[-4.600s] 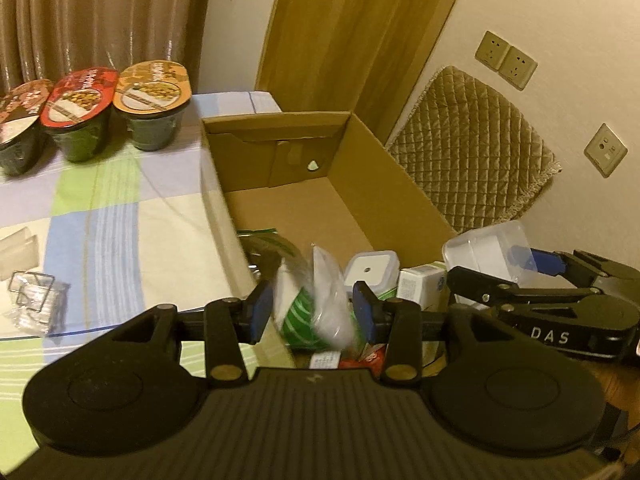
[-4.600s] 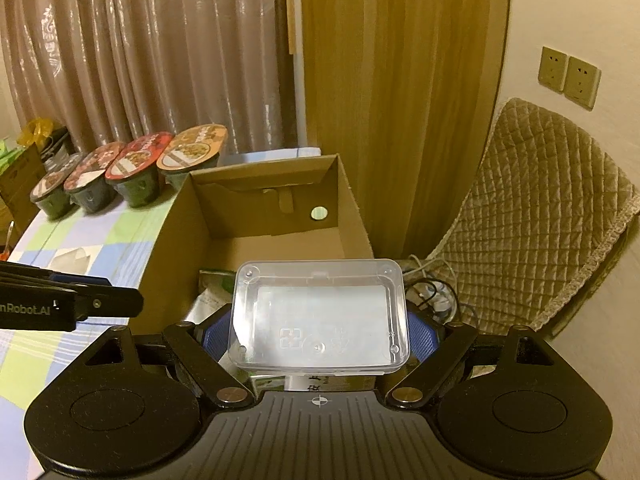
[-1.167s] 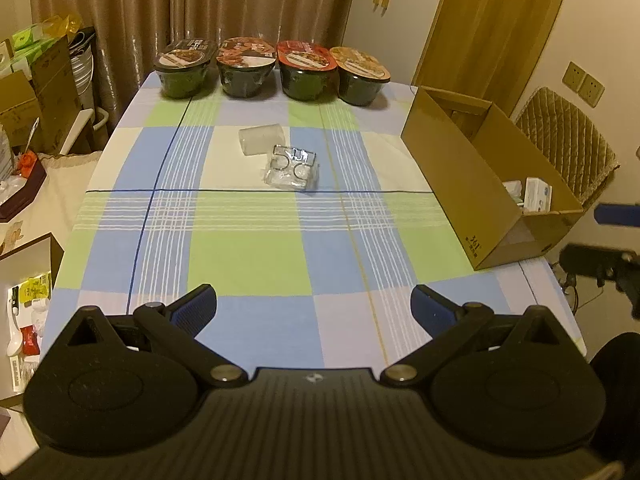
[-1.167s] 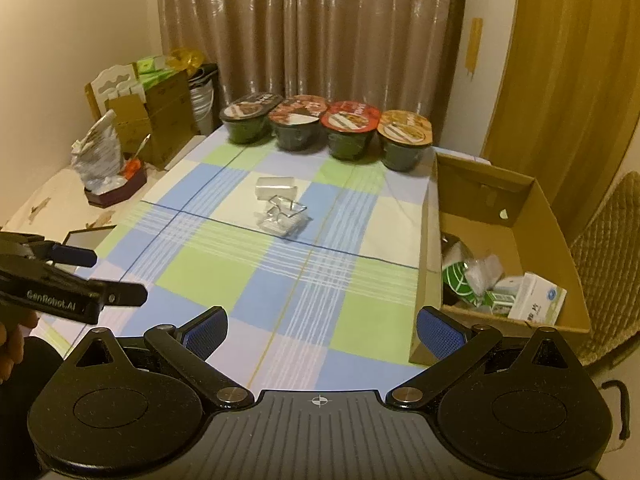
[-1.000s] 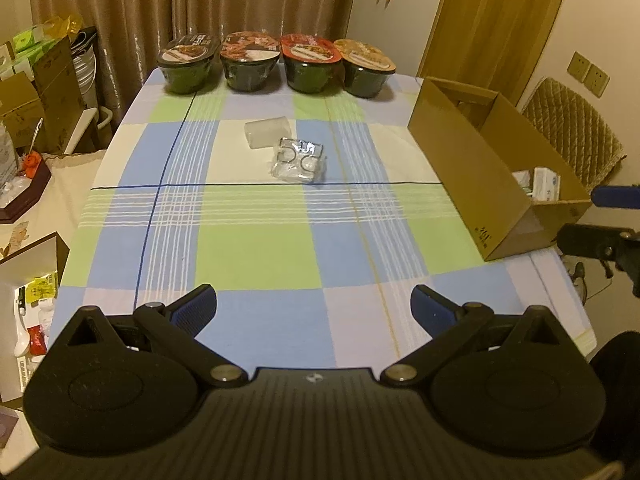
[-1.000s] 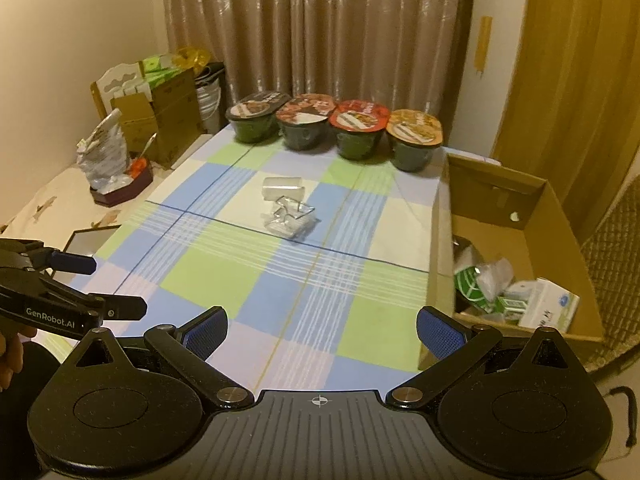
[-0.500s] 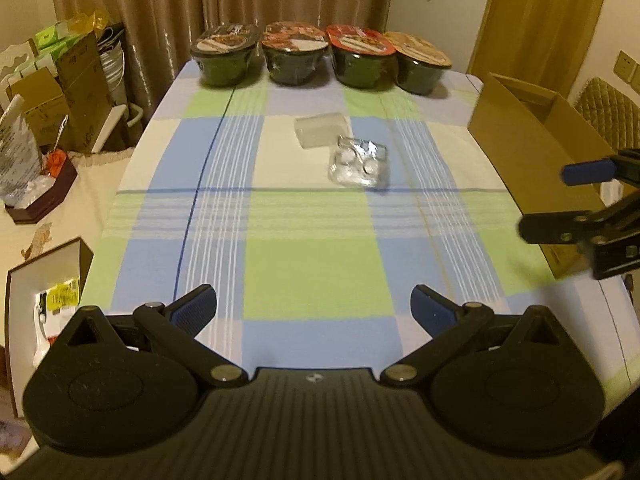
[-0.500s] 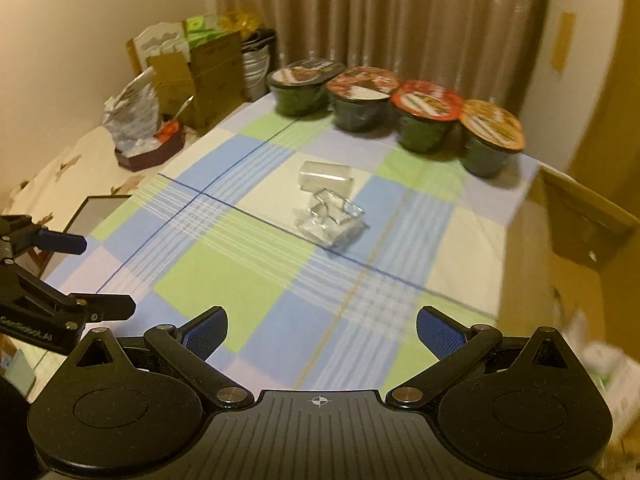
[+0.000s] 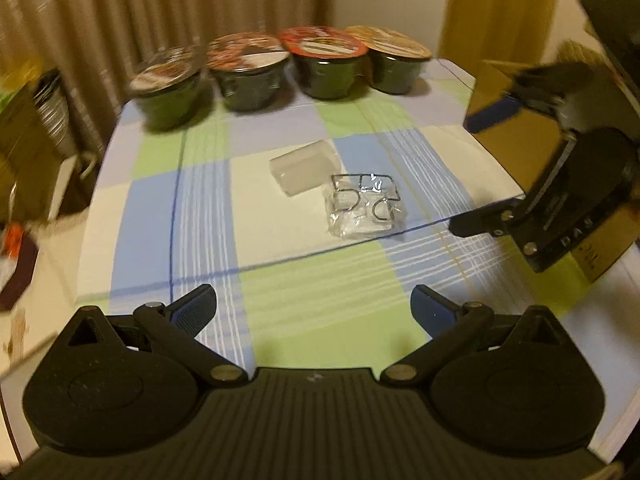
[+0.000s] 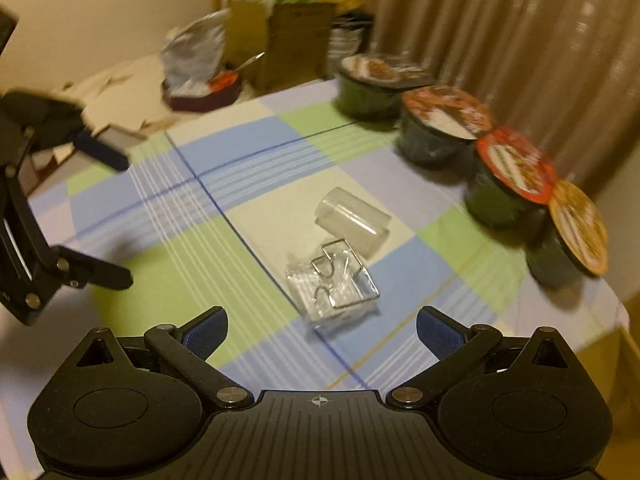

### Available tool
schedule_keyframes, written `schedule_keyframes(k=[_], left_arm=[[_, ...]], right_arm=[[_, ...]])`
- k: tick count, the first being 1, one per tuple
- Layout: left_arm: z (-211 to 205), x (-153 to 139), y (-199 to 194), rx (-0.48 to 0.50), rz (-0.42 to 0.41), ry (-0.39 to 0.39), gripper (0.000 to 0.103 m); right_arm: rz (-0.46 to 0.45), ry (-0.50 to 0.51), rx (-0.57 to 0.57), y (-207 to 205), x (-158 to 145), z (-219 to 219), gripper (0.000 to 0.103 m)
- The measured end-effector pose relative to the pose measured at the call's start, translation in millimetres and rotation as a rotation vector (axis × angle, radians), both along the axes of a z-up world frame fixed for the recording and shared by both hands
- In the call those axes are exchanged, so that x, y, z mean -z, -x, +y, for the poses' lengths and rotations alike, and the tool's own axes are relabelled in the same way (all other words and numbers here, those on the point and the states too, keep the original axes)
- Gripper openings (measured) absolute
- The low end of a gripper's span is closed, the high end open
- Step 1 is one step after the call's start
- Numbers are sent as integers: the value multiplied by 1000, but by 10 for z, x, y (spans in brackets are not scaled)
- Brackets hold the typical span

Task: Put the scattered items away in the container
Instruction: 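Move both tools back toward the remaining clear items on the table, then grasp the clear bag with the wire hook using the right gripper, then grasp the clear plastic cup with the left gripper while the right holds the bag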

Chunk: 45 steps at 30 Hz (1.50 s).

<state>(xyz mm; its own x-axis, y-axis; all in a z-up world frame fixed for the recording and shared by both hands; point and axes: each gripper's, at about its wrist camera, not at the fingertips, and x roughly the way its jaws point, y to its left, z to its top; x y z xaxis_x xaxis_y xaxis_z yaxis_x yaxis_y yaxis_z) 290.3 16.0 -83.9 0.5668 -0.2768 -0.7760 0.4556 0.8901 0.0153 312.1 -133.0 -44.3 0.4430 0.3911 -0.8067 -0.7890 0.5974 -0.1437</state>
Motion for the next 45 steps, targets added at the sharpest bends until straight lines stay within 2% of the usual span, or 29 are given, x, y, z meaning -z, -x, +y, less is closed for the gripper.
schedule_keyframes(k=[10,17,18,19,24,25,30,38,45], left_arm=[[-128,275,-522,151,-8,-34,101],[-192,455,-754,245,-5,-76,101],[-199,477,-779,261,-5,-82,101],[-207,496,-805,281,-10,-89,101],[-220,549,-957,389,-29,-136,101],[-224,552,-991,409,-33,-145,101],[-279,565,-1195,521,-55,-192,101],[-508,634,-1590,654,-97,-273,101],[-680,775,-1876,755,-74,-304,100]], right_arm=[[100,68,-151,-593,467,115,103],[109,113,-238,-786,682,216,103],[109,118,-251,-809,701,227,96],[114,123,-260,-829,717,234,84],[137,140,-301,-945,791,262,83],[144,143,-307,-962,804,267,72],[162,149,-313,-997,799,253,61],[172,251,-380,-882,785,148,60],[165,298,-415,-767,783,1,60]])
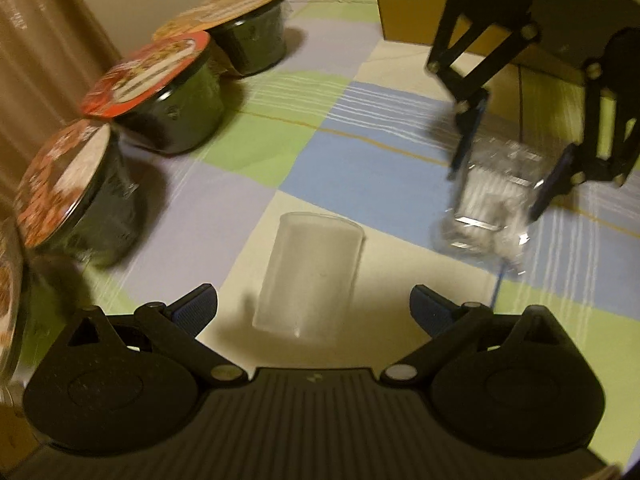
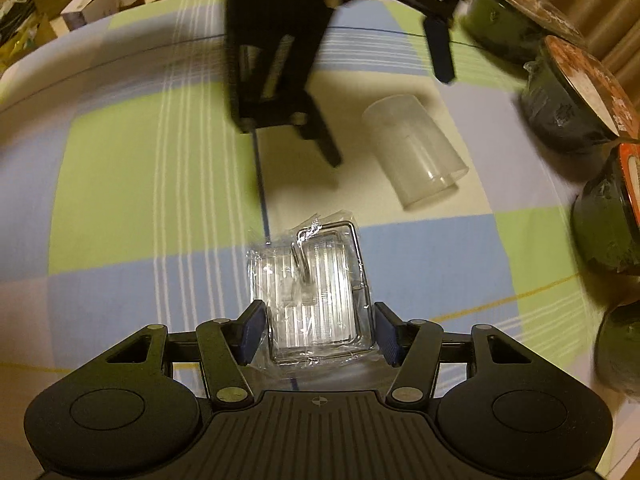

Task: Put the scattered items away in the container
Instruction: 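Grasp the clear plastic cup with the left gripper while the right holds the bag, then carry the clear cup and wire-hook bag over the cardboard box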

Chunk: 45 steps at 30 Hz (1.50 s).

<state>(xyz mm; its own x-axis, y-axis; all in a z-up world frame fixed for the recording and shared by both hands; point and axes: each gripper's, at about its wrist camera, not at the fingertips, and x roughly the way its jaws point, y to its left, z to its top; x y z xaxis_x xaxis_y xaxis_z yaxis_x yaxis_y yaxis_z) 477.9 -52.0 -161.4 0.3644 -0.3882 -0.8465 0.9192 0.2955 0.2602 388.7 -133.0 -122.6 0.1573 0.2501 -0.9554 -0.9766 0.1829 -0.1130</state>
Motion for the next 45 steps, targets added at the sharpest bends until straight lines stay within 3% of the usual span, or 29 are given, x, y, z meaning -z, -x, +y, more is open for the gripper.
schedule_keyframes(k=[5,8,9,17,23,29,36,39,45], left_arm=[[-84,91,-178,-1,87,3,87],[-78,55,-185,-35,130,33,52],[-78,42,-141,-36,135,34,48],[-31,33,777,-29,195,2,47],[95,51,1515,-141,207,76,46],[123,41,2084,-190,196,115,46],[83,24,2318,-270,182,92,46],[75,16,2418,-288,174,70,58],[128,8,2581,-320,180,71,59]], right_arm=[[2,0,-8,109,12,-77,60],[6,-10,12,117,22,-101,59],[12,-12,21,120,26,-108,59],[-4,58,108,516,-38,-173,59],[3,32,281,959,-49,-338,59],[-28,18,325,1427,-79,-469,59],[-10,-2,362,1683,-141,-556,59],[-9,-2,370,1821,-155,-578,59],[-3,-5,451,1935,-135,-699,59]])
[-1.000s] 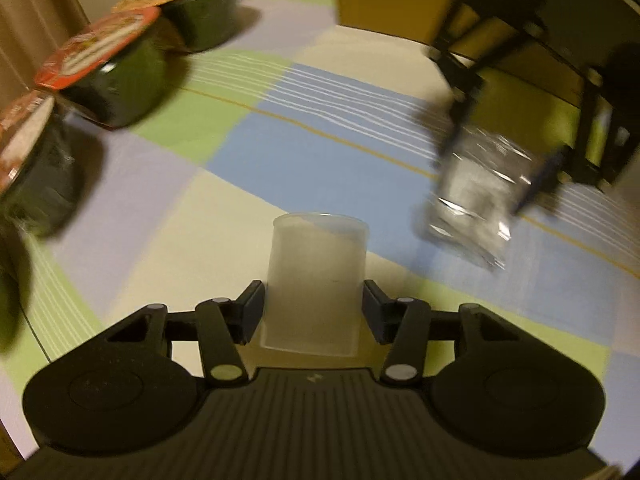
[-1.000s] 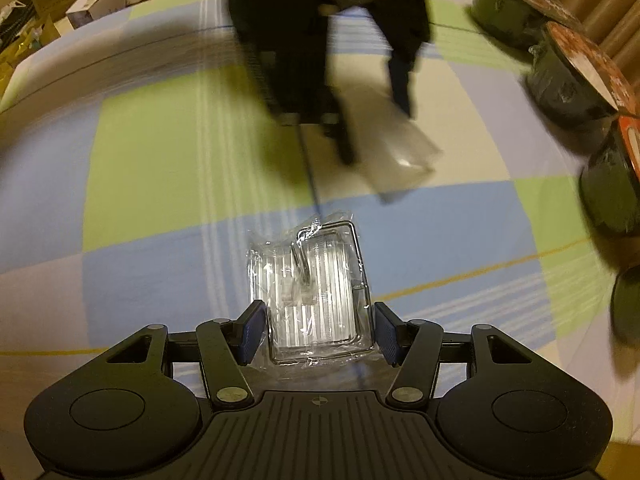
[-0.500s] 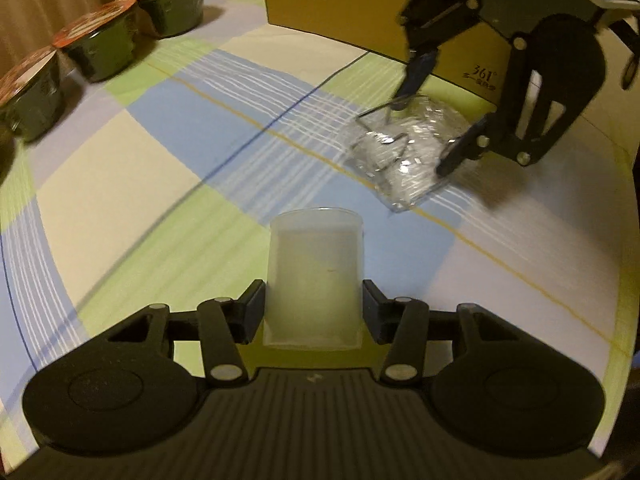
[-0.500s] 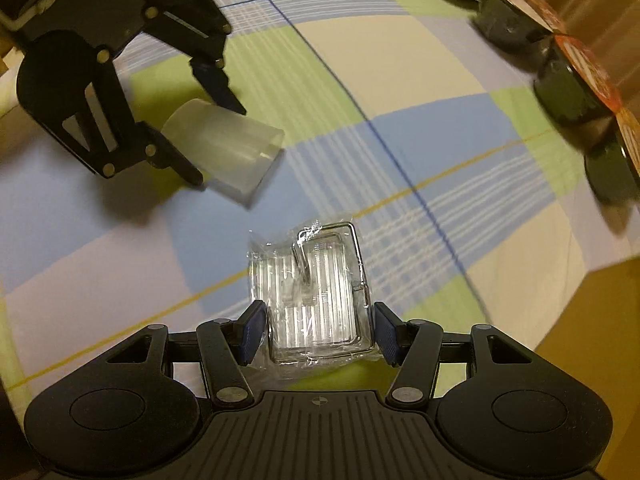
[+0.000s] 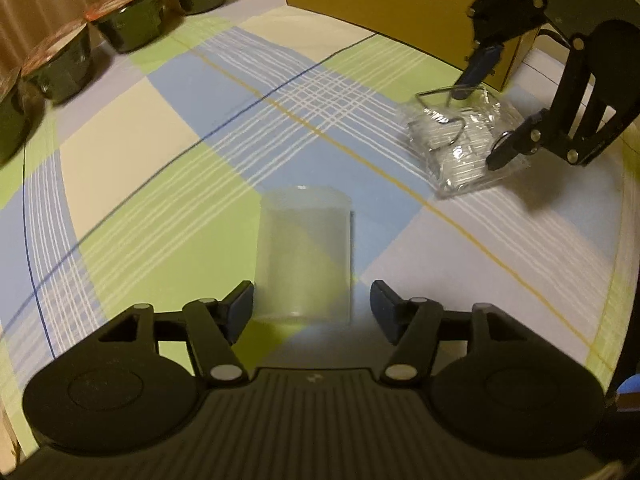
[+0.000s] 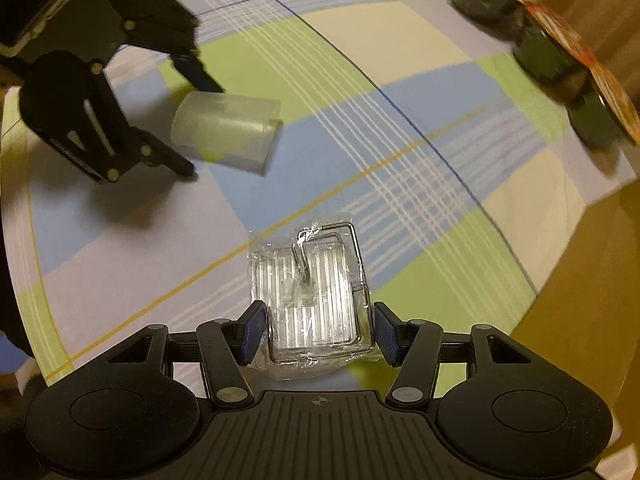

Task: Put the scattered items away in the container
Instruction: 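Carry the clear cup and wire-hook bag over the cardboard box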

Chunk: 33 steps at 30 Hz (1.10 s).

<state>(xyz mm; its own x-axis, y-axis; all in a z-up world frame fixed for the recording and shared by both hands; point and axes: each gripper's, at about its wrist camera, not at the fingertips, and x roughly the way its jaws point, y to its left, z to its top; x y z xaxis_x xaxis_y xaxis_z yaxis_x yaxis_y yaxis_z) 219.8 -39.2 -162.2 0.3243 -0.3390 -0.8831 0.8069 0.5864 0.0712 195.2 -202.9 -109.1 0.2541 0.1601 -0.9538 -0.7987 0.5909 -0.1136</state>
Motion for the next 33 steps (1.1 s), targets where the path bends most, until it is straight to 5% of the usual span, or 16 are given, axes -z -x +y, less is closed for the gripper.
schedule_keyframes(k=[5,10,19,22,26,33], left_arm=[[-50,-1,128,42,11,-16,60],[-116,48,170,75,11,-23,77],[-160,67,-129,-20,44,17,79],[-200,58,-223,-49,59,33,75],[-223,27,-293,-93,79,45,50],[-310,-100,-2,-19,103,56,50]], right_arm=[[2,-17,63,139,-64,-161,59],[7,-15,79,251,-43,-282,59],[14,-47,116,145,21,-388,59],[18,-53,122,93,35,-384,59],[28,-63,133,65,49,-369,59],[50,-95,172,136,30,-415,59]])
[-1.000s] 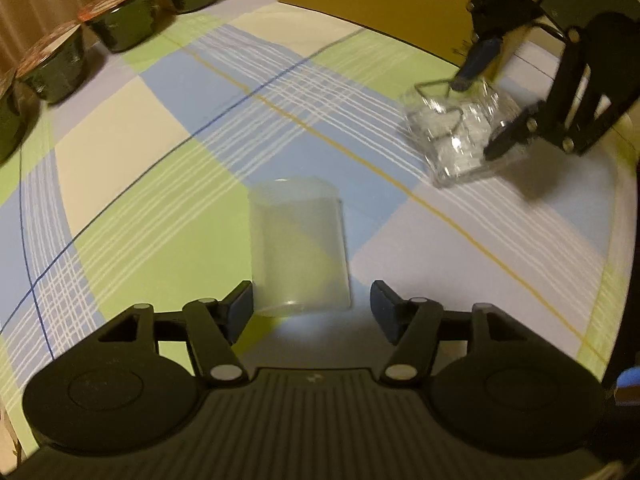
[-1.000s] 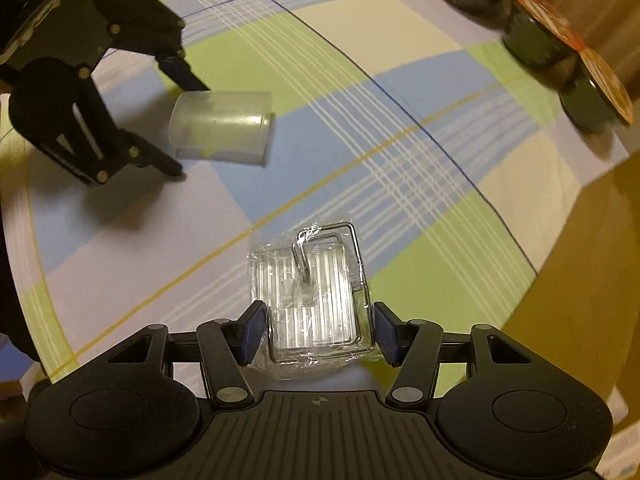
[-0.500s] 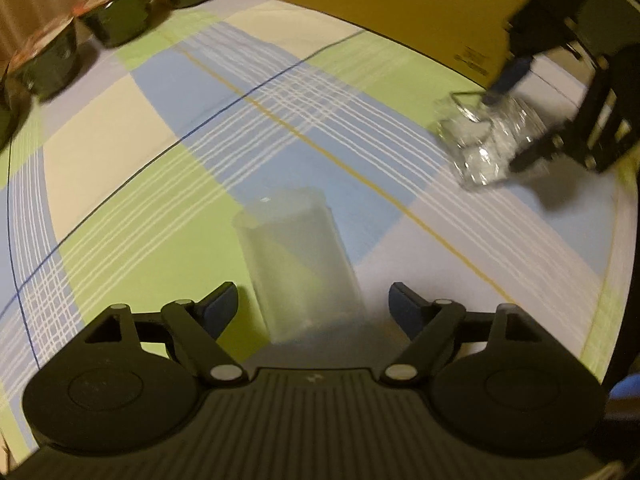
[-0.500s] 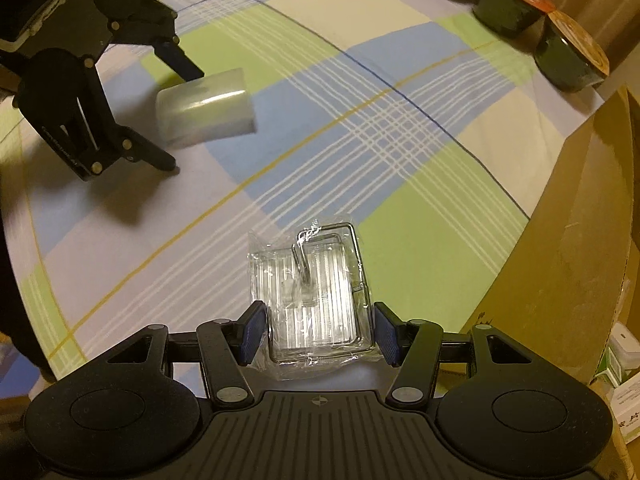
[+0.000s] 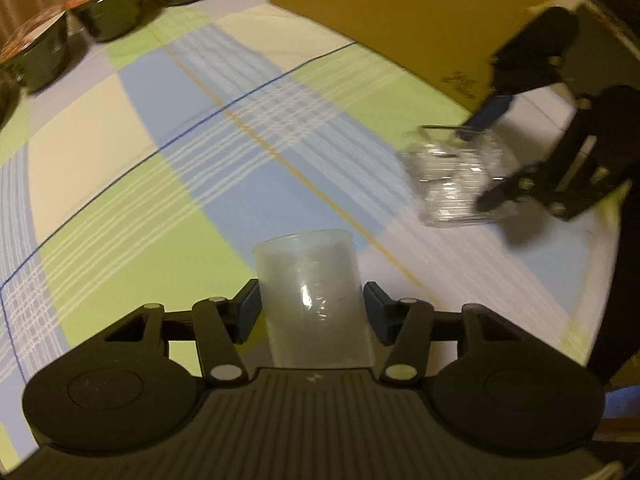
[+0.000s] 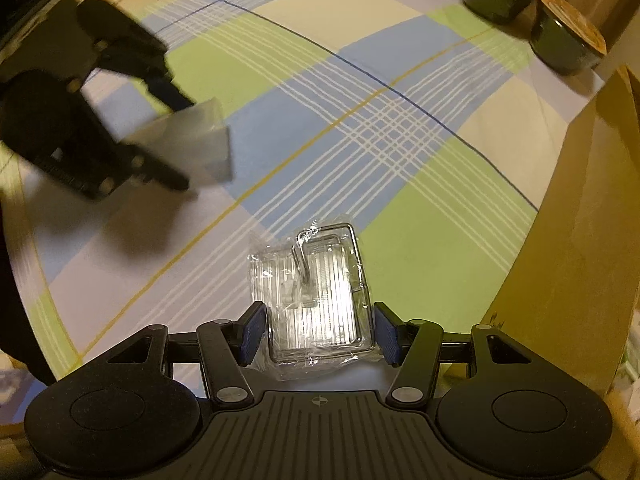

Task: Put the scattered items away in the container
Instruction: 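Carry the clear cup and wire-hook bag over the cardboard box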

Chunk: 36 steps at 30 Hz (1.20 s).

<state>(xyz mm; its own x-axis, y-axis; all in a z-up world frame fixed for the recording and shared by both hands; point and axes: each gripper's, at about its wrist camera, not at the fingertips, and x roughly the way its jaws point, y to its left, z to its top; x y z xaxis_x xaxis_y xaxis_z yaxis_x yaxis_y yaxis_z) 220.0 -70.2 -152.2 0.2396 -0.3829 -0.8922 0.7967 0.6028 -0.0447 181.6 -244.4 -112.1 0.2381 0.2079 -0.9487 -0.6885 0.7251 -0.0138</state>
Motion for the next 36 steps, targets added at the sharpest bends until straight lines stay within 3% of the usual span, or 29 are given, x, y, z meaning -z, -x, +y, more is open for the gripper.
schedule_keyframes(k=[6,13,28,36], left_arm=[[-39,-92,291,-31,10,29,50],[-93,-234,579,-68,1,8,50],[-234,-910,1109,-116,-95,-8,50],[-184,-1168,1319,-117,-130,-4,50]], right_arm=[[-1,-17,45,172,-39,-87,59],[-19,-67,113,436,-263,-225,59],[-145,-137,168,939,-969,-406,59],[-173,-155,180,1098,-1097,-413,59]])
